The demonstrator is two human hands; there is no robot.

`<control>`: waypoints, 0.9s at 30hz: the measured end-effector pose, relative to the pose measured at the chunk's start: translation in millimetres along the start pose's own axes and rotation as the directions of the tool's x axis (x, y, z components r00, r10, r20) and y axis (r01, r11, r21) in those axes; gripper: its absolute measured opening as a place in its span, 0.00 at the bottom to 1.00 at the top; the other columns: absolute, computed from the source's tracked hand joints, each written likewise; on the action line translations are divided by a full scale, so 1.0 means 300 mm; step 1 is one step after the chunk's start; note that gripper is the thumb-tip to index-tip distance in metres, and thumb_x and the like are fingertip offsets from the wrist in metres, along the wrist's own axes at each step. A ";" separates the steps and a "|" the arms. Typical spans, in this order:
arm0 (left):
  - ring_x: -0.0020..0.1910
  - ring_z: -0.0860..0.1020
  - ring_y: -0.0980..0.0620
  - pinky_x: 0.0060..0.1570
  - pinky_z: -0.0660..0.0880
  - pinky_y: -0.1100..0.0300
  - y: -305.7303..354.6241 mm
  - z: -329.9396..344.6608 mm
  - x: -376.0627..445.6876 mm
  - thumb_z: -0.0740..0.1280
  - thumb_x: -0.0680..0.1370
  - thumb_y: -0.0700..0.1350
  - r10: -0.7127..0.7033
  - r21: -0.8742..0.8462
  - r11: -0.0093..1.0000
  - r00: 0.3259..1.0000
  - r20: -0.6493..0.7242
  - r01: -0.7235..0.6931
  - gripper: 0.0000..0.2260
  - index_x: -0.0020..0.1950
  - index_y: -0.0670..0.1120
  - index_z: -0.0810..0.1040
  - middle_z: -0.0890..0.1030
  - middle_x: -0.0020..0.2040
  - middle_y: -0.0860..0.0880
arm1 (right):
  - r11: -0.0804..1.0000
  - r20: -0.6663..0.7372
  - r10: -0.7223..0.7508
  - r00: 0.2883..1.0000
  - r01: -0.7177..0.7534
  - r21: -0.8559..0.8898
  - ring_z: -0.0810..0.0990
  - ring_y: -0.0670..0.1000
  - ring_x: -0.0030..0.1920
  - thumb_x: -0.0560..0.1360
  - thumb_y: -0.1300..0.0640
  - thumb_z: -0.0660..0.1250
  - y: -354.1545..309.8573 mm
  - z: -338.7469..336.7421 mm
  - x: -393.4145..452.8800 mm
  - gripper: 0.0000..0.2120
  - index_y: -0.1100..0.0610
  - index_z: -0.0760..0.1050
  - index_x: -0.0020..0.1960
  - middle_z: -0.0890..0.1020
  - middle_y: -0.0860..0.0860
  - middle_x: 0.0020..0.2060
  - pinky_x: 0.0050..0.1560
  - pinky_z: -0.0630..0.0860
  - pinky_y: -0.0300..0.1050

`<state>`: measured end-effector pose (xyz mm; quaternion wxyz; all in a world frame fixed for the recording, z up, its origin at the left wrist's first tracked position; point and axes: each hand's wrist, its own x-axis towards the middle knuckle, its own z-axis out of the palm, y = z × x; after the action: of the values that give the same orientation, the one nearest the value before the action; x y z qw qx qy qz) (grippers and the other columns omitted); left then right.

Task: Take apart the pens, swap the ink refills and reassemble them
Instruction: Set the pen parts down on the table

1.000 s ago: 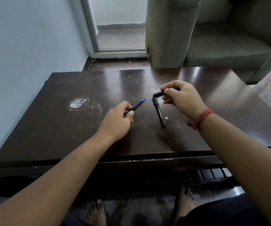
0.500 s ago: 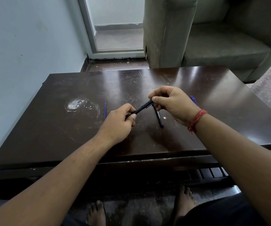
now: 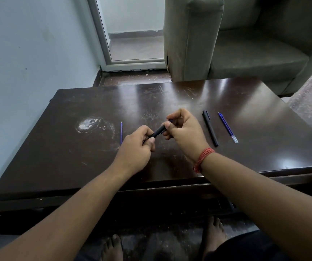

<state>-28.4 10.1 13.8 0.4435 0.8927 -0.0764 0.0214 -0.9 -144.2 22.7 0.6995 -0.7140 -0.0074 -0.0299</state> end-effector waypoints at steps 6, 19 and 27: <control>0.32 0.75 0.66 0.35 0.68 0.70 0.066 0.046 0.027 0.62 0.83 0.42 -0.095 -0.222 0.973 0.987 -0.129 0.065 0.06 0.47 0.50 0.74 0.82 0.39 0.54 | 0.983 -0.004 -0.060 0.998 0.058 -0.171 0.84 0.56 0.42 0.74 0.61 0.71 -0.042 0.040 0.002 0.24 0.53 0.67 0.66 0.82 0.58 0.42 0.44 0.83 0.52; 0.53 0.74 0.54 0.50 0.69 0.71 0.061 0.085 -0.002 0.64 0.82 0.41 -0.013 -0.069 0.998 0.998 -0.067 0.008 0.08 0.60 0.46 0.74 0.71 0.56 0.51 | 0.922 -0.105 -0.013 0.994 -0.028 -0.386 0.83 0.50 0.43 0.74 0.57 0.70 -0.047 0.004 0.030 0.07 0.54 0.78 0.51 0.84 0.49 0.41 0.48 0.81 0.50; 0.45 0.74 0.62 0.51 0.68 0.70 0.015 0.038 0.033 0.65 0.81 0.45 -0.019 0.024 0.999 0.993 -0.120 0.022 0.12 0.63 0.44 0.73 0.70 0.57 0.52 | 0.437 -0.103 -0.043 0.994 -0.074 -0.896 0.78 0.61 0.50 0.74 0.59 0.63 -0.064 -0.216 0.137 0.10 0.63 0.77 0.53 0.81 0.60 0.49 0.48 0.75 0.48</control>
<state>-19.6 -2.7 11.5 0.4363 0.8961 -0.0401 0.0710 37.1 -209.9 45.4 0.2136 -0.9734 0.0546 -0.0622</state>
